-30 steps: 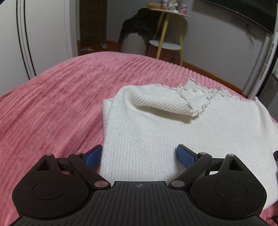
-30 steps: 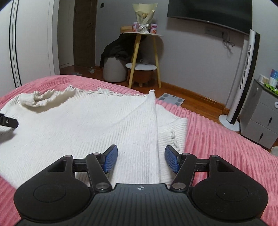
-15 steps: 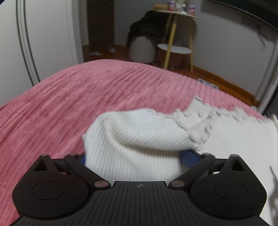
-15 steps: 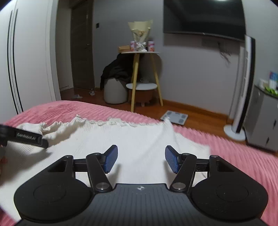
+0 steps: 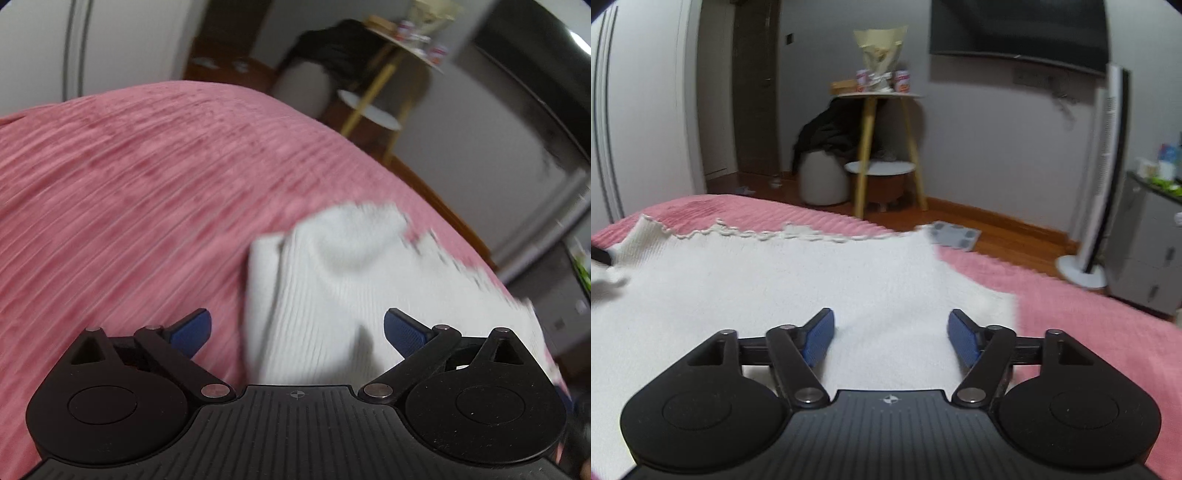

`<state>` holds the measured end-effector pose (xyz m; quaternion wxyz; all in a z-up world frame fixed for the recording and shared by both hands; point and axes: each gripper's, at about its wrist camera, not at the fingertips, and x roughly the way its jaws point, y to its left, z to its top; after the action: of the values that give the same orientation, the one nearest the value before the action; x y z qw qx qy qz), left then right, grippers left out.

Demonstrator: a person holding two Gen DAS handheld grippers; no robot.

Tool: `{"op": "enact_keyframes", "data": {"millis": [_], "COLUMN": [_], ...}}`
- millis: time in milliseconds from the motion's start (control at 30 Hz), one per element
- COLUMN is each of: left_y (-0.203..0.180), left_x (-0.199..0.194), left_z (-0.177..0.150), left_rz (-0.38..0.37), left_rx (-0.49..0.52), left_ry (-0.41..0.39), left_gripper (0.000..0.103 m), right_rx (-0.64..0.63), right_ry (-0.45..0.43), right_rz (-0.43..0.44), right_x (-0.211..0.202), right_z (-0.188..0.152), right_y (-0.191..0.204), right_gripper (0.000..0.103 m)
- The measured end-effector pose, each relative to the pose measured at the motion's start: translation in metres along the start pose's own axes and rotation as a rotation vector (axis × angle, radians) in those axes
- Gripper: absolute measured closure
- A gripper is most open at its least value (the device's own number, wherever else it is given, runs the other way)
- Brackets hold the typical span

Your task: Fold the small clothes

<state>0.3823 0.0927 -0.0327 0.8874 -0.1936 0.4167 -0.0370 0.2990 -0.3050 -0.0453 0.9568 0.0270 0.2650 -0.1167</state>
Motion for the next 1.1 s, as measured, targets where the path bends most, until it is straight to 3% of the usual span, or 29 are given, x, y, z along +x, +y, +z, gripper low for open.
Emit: {"op": "enact_keyframes", "data": {"millis": [67,167,200,333,367,433,467,500,533,600,700,733,867,967,1100], "left_y": [0.007,0.002,-0.002,-0.011,-0.012,-0.011,-0.010,-0.009,-0.009,-0.009,-0.005,-0.004,0.001,0.007,0.009], "left_x": [-0.010,-0.017,-0.018,-0.018,-0.016,-0.012,-0.010,-0.009,-0.009,-0.012,-0.008,-0.006,-0.009,-0.015,-0.020], "left_z": [-0.016,-0.033,-0.034,-0.028,-0.027,-0.026,-0.026,-0.026,-0.026,-0.025,-0.026,-0.026,-0.025,-0.024,-0.029], "left_rz": [-0.015,-0.015,-0.010,-0.017,-0.012,-0.027,-0.035,-0.035,-0.030,-0.023,-0.020,-0.010,-0.039,-0.087,-0.109], "left_rx": [0.023,0.096,0.119,0.134,0.126,0.101,0.091,0.089,0.092,0.099,0.093,0.090,0.076,0.034,0.024], "left_ry": [0.026,0.037,0.034,0.006,0.015,0.037,0.045,0.043,0.036,0.015,0.036,0.045,0.058,0.066,0.081], "left_gripper": [0.001,0.001,0.001,0.001,0.001,0.001,0.001,0.001,0.001,0.001,0.001,0.001,0.001,0.003,0.006], "right_rx": [0.037,0.067,0.076,0.116,0.103,0.075,0.077,0.079,0.077,0.081,0.013,-0.027,-0.134,-0.073,0.055], "right_ry": [-0.005,0.027,0.039,0.112,0.132,0.191,0.190,0.185,0.177,0.137,0.056,0.048,0.080,0.073,0.040], "right_rz": [0.009,0.013,0.020,0.074,0.086,0.091,0.095,0.096,0.101,0.103,-0.034,-0.084,-0.139,-0.123,-0.029], "right_x": [-0.011,-0.014,-0.011,0.010,0.016,0.028,0.030,0.030,0.028,0.017,0.005,0.007,0.024,0.013,-0.029], "right_z": [-0.003,0.000,0.003,0.016,0.019,0.018,0.017,0.017,0.018,0.022,0.019,0.016,0.002,0.010,0.006], "right_y": [-0.014,-0.025,-0.028,-0.030,-0.027,-0.022,-0.022,-0.023,-0.024,-0.029,-0.029,-0.025,-0.012,-0.014,-0.026], "right_gripper": [0.037,0.063,0.065,0.064,0.058,0.057,0.069,0.091,0.095,0.096,0.097,0.097,0.092,0.078,0.077]}}
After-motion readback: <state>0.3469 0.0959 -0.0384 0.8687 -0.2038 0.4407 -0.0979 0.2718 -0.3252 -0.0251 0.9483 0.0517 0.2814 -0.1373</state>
